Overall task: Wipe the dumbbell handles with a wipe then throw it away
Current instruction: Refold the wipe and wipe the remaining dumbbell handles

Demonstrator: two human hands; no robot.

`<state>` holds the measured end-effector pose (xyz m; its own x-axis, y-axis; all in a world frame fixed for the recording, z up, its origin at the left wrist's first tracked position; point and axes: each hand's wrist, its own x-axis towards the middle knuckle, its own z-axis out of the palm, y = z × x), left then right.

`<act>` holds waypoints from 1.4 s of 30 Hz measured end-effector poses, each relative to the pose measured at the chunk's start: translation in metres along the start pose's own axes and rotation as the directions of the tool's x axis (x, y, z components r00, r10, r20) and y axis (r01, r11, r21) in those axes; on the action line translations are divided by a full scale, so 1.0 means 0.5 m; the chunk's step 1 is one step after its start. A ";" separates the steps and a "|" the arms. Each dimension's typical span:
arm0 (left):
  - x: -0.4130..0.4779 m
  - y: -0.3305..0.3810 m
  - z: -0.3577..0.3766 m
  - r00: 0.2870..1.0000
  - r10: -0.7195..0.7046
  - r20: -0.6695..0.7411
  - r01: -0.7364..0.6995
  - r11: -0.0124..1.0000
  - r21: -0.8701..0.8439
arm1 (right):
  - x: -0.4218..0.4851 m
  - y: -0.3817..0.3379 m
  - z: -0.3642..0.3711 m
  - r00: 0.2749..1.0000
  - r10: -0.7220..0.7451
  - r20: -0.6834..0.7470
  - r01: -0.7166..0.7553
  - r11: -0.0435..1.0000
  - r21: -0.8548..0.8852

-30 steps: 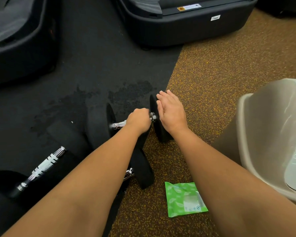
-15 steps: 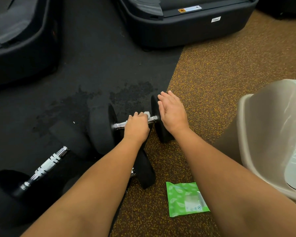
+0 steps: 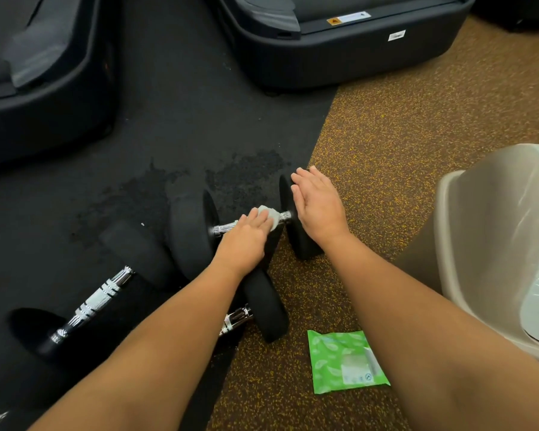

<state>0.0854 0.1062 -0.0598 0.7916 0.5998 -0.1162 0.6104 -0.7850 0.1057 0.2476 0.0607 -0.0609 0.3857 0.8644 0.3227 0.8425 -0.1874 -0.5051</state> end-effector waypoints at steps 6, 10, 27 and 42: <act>0.027 0.048 -0.027 0.950 -0.311 -0.001 0.308 0.942 -0.134 | 0.000 -0.004 -0.002 1.000 0.014 0.018 -0.014 1.000 -0.017; 0.047 0.076 -0.016 0.969 -0.245 0.025 0.245 0.956 -0.163 | 0.000 -0.004 -0.002 1.000 0.011 0.017 -0.010 1.000 -0.026; -0.003 0.006 -0.014 0.999 -0.026 0.024 0.026 0.999 0.019 | 0.001 -0.003 -0.004 1.000 0.003 0.027 -0.003 1.000 -0.012; 0.015 0.019 -0.005 1.000 0.002 -0.011 -0.002 0.999 0.054 | 0.002 0.000 0.002 1.000 -0.002 0.013 0.002 1.000 -0.016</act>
<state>0.0974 0.1035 -0.0570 0.7932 0.5998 -0.1046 0.6067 -0.7932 0.0527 0.2475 0.0618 -0.0612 0.3794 0.8706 0.3132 0.8492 -0.1933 -0.4914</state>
